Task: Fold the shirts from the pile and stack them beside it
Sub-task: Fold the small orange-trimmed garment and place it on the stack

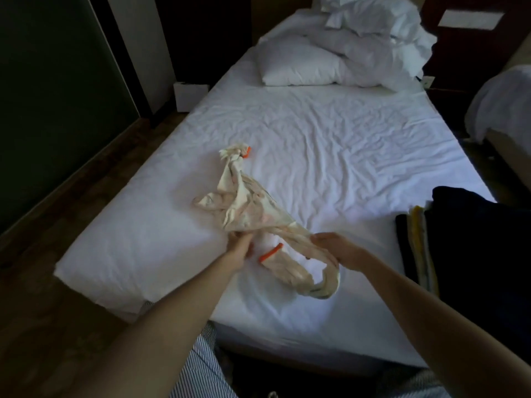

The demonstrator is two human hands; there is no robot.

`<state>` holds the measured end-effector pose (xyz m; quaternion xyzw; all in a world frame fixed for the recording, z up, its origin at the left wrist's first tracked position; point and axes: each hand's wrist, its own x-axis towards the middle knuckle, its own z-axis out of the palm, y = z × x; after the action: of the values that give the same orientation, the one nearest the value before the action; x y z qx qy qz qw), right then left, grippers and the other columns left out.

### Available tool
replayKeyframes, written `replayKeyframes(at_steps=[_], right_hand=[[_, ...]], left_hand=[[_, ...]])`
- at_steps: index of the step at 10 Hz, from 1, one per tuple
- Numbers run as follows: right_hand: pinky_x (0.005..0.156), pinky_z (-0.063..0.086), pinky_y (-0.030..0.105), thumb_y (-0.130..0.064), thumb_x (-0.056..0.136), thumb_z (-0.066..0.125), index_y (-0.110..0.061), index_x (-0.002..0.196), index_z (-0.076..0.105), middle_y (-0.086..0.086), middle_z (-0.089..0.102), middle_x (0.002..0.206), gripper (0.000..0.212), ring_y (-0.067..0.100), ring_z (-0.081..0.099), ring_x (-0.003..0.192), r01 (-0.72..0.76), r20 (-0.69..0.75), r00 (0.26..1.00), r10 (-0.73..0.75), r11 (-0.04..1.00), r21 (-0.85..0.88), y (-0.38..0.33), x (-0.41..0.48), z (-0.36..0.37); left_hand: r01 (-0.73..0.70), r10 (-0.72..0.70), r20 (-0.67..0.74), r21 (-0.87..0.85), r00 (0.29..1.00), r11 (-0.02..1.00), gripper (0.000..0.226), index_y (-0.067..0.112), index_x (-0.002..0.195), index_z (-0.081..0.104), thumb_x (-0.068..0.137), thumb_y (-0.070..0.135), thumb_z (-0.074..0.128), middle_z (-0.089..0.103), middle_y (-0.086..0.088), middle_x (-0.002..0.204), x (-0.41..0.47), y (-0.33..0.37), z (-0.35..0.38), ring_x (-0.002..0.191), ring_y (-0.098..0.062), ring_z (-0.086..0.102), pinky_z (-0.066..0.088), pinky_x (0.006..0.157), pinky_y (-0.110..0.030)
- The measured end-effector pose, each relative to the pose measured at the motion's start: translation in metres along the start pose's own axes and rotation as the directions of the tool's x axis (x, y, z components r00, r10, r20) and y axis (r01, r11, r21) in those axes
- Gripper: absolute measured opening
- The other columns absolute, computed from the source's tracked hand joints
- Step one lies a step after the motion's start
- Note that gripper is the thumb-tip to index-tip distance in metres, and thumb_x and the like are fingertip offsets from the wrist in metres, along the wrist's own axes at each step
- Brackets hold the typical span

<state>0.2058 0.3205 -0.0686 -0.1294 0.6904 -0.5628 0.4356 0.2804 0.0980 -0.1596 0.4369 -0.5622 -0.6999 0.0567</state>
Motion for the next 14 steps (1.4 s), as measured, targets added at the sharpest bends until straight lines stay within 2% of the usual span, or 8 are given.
replayKeyframes(at_steps=[2,3,5,6,8,11,12,14], right_hand=[[0.059,0.047,0.014,-0.018,0.1,0.035,0.0,0.083,0.064,-0.001,0.071,0.071,0.038,0.005,0.065,0.064,-0.025,0.363,0.924,0.123,0.965,-0.262,-0.039,-0.036,-0.013],[0.043,0.039,0.014,-0.021,0.1,0.04,-0.005,0.076,0.068,0.002,0.069,0.063,0.04,0.005,0.054,0.045,-0.076,0.127,0.983,0.13,0.929,-0.363,-0.044,-0.046,-0.041],[0.054,0.035,0.012,-0.023,0.1,0.042,0.0,0.113,0.062,0.008,0.068,0.098,0.034,-0.001,0.043,0.056,-0.199,-0.265,0.963,0.039,0.765,-0.612,-0.074,-0.026,-0.071],[0.066,0.03,0.008,-0.018,0.1,0.038,-0.001,0.131,0.051,0.013,0.049,0.137,0.037,-0.005,0.034,0.068,-0.191,-0.337,0.942,0.014,0.845,-0.5,-0.078,-0.005,-0.059],[0.057,0.032,0.021,-0.018,0.1,0.036,-0.011,0.12,0.054,0.001,0.058,0.088,0.028,0.008,0.05,0.065,-0.145,-0.287,0.952,0.103,0.981,-0.127,-0.022,-0.004,-0.019],[0.085,0.047,0.039,-0.075,0.08,0.042,-0.025,0.13,0.042,0.006,0.051,0.123,0.071,0.029,0.051,0.117,-0.108,-0.234,0.96,0.156,0.972,0.207,0.024,-0.01,-0.005],[0.073,0.049,0.026,-0.039,0.089,0.061,-0.02,0.112,0.054,0.002,0.062,0.099,0.03,0.011,0.062,0.09,-0.007,-0.258,0.966,0.001,1.0,-0.021,0.014,-0.008,0.003],[0.058,0.046,0.01,-0.006,0.094,0.052,0.003,0.099,0.066,0.007,0.064,0.078,0.017,0.01,0.057,0.068,0.198,-0.447,0.851,-0.276,0.957,-0.213,-0.027,-0.009,-0.005]], left_hand=[[0.045,0.03,0.103,-0.66,0.994,0.75,0.011,0.02,0.102,0.057,0.093,0.027,0.056,0.069,-0.003,0.088,-0.001,0.039,0.008,0.078,-0.016,0.064,0.054,0.072,-0.032],[-0.043,0.072,0.015,-0.678,0.997,0.734,0.031,0.016,0.12,0.052,0.09,0.022,0.059,0.061,-0.012,0.116,0.004,0.054,-0.001,0.09,-0.023,0.062,0.056,0.068,-0.036],[-0.508,0.511,0.088,-0.055,0.855,0.859,0.019,0.017,0.107,0.064,0.092,0.007,0.058,0.059,-0.005,0.112,-0.049,0.121,0.025,0.091,-0.015,0.057,0.048,0.057,-0.009],[-0.768,0.362,0.733,0.333,0.576,0.547,0.033,0.006,0.123,0.06,0.09,0.009,0.062,0.058,0.0,0.116,-0.083,0.115,0.05,0.102,-0.013,0.055,0.047,0.079,-0.01],[-0.777,-0.237,0.819,0.572,0.523,0.261,0.034,0.01,0.126,0.06,0.094,0.019,0.058,0.064,-0.012,0.12,-0.084,0.057,0.045,0.101,-0.02,0.06,0.043,0.08,-0.015],[-0.571,0.13,0.565,0.746,0.815,0.343,0.08,0.031,0.132,0.051,0.059,0.062,0.062,0.049,-0.006,0.136,-0.056,0.029,0.041,0.128,-0.026,0.046,0.04,0.105,-0.036],[-0.614,0.17,0.593,0.723,0.787,0.318,0.069,0.03,0.128,0.054,0.067,0.06,0.063,0.043,-0.007,0.139,-0.07,0.033,0.063,0.13,-0.027,0.04,0.035,0.109,-0.038],[-0.581,0.301,0.591,0.366,0.749,0.727,0.011,0.014,0.098,0.068,0.091,0.018,0.06,0.068,-0.003,0.093,-0.089,0.074,0.088,0.089,-0.015,0.063,0.05,0.087,-0.035]])
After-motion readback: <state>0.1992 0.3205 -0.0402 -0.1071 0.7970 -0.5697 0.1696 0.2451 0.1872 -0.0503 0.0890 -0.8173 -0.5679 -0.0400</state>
